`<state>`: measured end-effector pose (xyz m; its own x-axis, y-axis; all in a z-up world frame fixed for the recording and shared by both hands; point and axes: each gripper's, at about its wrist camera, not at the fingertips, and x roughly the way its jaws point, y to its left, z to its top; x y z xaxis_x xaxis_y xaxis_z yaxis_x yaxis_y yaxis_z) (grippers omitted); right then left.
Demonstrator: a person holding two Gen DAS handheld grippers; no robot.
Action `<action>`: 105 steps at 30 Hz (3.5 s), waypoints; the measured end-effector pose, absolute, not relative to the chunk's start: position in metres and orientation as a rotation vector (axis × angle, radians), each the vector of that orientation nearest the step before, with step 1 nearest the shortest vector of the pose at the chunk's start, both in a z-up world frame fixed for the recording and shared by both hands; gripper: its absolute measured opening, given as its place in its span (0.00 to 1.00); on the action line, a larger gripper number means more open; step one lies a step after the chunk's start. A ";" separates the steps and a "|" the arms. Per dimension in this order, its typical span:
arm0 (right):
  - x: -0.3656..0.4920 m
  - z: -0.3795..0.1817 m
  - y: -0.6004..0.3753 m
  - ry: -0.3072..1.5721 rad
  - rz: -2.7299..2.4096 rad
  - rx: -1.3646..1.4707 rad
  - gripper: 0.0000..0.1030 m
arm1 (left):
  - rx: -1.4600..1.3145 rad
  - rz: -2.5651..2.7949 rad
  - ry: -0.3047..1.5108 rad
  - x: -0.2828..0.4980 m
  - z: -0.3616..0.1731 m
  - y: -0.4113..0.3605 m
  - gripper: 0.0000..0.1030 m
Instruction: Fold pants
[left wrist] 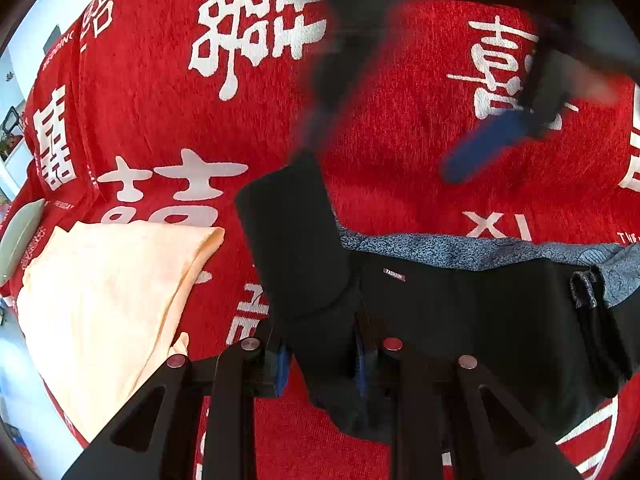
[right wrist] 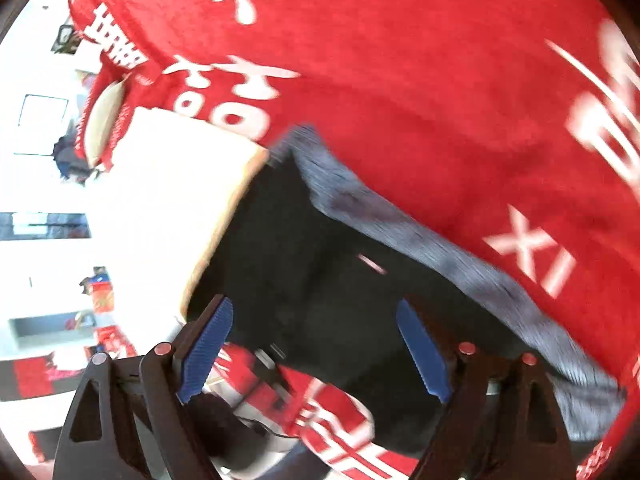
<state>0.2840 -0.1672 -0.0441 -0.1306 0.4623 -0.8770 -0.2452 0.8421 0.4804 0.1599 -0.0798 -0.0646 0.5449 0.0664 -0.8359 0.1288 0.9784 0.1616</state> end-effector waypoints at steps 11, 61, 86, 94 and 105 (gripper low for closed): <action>0.298 -0.086 -0.080 1.774 0.684 0.008 0.65 | 0.239 -0.046 0.962 0.152 -0.062 -0.084 0.25; 0.066 -0.129 -0.606 1.308 0.339 0.863 0.19 | 0.510 -0.749 1.098 0.005 -0.070 -0.450 0.33; 0.065 -0.060 -0.566 1.282 0.046 0.473 0.27 | 0.248 -0.309 1.358 0.133 -0.084 -0.302 0.58; 0.055 -0.090 -0.525 1.348 0.058 0.311 0.26 | 0.237 -0.317 1.334 0.123 -0.095 -0.294 0.62; 0.050 -0.092 -0.519 1.319 0.057 0.275 0.27 | 0.150 -0.193 1.353 0.198 -0.107 -0.282 0.62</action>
<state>0.0504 -0.5194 -0.0923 0.2532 0.1964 -0.9473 0.1143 0.9662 0.2309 0.1985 -0.2823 -0.1067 0.2044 -0.0516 -0.9775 0.2245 0.9745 -0.0045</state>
